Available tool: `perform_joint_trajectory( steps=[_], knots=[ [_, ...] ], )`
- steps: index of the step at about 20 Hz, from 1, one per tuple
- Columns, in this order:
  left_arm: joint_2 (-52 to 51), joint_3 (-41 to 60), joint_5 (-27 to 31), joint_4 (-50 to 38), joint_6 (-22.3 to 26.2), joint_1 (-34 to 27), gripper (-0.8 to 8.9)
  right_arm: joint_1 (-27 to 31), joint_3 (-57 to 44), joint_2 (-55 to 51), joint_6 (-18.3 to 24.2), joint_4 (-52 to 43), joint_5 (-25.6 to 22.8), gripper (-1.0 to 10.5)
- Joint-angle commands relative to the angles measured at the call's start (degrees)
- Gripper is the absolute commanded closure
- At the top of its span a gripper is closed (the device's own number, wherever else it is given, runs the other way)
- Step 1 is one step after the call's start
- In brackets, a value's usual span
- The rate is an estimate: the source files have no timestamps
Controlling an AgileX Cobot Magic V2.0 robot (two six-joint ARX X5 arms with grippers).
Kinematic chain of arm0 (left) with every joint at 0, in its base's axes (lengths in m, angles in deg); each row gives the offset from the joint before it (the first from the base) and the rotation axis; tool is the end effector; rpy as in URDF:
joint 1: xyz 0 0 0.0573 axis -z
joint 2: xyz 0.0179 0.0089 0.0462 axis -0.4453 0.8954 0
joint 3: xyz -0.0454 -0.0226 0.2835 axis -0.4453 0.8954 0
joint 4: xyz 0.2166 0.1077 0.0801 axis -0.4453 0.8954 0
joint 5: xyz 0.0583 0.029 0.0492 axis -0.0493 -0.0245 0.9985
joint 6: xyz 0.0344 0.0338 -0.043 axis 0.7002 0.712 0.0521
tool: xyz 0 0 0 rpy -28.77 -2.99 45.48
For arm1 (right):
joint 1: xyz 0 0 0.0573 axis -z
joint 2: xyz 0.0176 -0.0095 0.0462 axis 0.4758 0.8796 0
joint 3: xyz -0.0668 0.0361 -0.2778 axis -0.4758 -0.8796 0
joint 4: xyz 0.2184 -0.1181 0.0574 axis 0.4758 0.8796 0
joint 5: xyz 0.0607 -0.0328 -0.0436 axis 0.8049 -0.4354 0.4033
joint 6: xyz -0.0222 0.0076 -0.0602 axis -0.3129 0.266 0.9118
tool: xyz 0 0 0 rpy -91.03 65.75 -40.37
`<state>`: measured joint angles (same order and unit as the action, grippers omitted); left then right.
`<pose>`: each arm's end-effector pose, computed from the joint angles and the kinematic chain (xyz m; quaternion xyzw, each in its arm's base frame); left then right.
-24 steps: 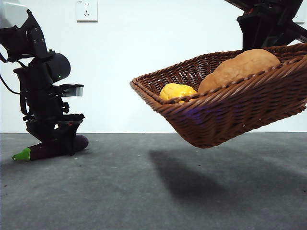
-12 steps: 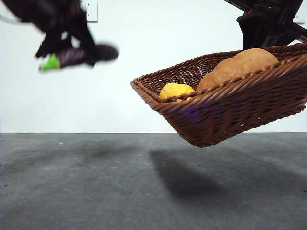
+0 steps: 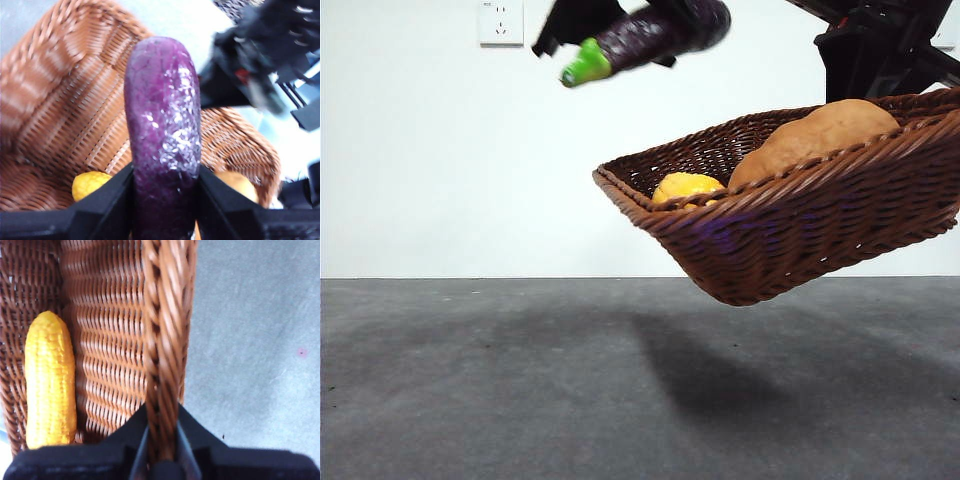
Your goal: Help me put the vegetables on the table into the basket
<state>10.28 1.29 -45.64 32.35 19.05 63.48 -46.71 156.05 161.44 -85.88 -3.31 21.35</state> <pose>0.2719 -0.2310 0.3505 -0.0289 0.3833 -0.4667 0.7965 0.2784 0.1059 0.3211 0.0308 0.5730 0.2186 0.7892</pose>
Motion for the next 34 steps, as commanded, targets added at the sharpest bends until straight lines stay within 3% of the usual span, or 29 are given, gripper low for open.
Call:
perform_joint_trajectory(
  steps=[1,2,5,11,13,15,17,18,20,21,24,28,32,34],
  knots=[
    [3.4,0.3,0.8,-2.7,-7.3,0.6,8.04,-0.1,0.3,-0.2,-0.4,-0.3,0.7,9.6],
    [4.9,0.3,0.7,-5.2,-10.2,0.9,7.41,-0.1,0.3,-0.2,-0.4,-0.5,0.7,9.6],
    [6.4,0.3,0.7,-10.2,-14.1,1.7,3.08,0.0,0.3,-0.2,-0.2,0.0,0.7,9.6],
    [6.3,0.2,0.6,-10.9,-14.2,2.1,2.78,0.0,0.3,-0.2,0.2,0.8,0.7,9.6],
    [5.4,0.2,-3.2,-10.6,-13.6,1.4,2.79,0.0,0.3,-0.2,0.2,0.9,0.7,9.6],
    [2.8,0.2,-5.2,-9.0,-12.3,0.3,2.84,0.0,0.3,-0.2,0.2,0.9,0.7,9.6],
    [-1.9,0.2,-3.1,-3.8,-8.4,-0.1,3.20,0.0,0.3,-0.2,0.2,0.8,0.7,9.6],
    [-4.9,0.2,-0.6,0.6,-5.4,-0.1,4.25,0.0,0.3,-0.2,0.2,0.7,0.7,9.6],
    [-11.4,0.2,5.7,10.5,0.6,-0.1,7.31,0.1,0.3,0.3,0.3,0.5,0.7,9.6],
    [-14.6,0.2,8.2,14.6,2.3,0.1,8.23,0.6,0.3,0.7,0.4,-0.2,1.3,9.6],
    [-23.1,0.2,10.4,22.3,3.5,0.2,8.22,3.1,0.3,2.4,0.5,-5.2,7.7,9.6],
    [-31.8,0.2,10.4,31.4,3.4,0.2,8.22,12.0,1.1,8.6,1.5,-11.8,16.6,9.6],
    [-36.2,0.3,11.6,41.2,5.6,0.2,8.22,17.9,10.0,21.6,6.0,-8.0,20.9,9.6],
    [-38.2,1.0,13.4,41.7,4.7,0.2,8.22,18.8,17.1,28.1,7.5,-3.9,22.3,9.6]
  ],
)
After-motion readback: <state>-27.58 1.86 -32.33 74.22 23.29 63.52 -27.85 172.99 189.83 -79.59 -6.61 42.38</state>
